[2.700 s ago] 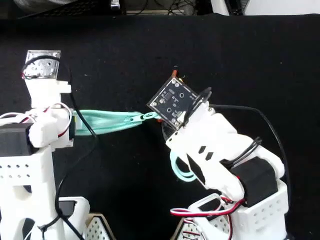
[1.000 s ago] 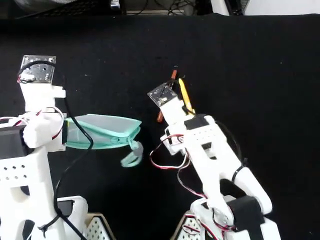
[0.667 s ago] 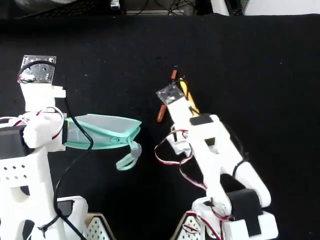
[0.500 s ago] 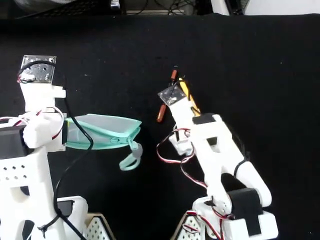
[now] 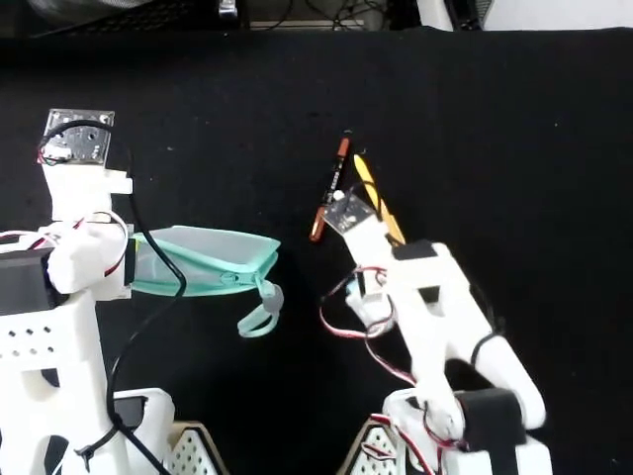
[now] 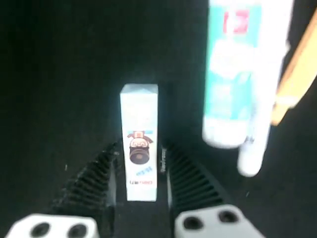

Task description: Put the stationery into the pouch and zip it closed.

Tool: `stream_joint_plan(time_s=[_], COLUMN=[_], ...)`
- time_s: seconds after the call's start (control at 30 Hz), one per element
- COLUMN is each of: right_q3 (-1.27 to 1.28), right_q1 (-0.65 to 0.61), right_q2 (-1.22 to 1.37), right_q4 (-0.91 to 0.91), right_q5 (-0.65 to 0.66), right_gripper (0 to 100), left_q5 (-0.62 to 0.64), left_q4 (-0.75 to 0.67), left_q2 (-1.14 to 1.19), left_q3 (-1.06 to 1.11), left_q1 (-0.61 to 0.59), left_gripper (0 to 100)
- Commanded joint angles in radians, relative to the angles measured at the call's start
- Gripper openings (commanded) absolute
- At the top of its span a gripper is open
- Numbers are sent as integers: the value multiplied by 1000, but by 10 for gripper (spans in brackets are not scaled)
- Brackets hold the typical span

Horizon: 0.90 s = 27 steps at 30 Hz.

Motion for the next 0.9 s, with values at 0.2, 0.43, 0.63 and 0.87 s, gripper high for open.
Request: stream_joint_plan(time_s=[0.2, 0.43, 0.63, 0.87], right_q3=[38, 21, -87, -234], right_q1=[0, -141, -157, -155], right_q2=[-352, -381, -237, -2], right_q4=[180, 172, 167, 149], right_q5=[28, 18, -17, -37], right_gripper=[236, 188, 188, 188], left_q5=[-5, -5, -3, -3], left_q4=[-12, -11, -8, -6], left_q2=[-5, -5, -5, -5], left_q3=[-5, -5, -5, -5], left_q1=[7, 7, 7, -1], left_gripper=[30, 30, 30, 30])
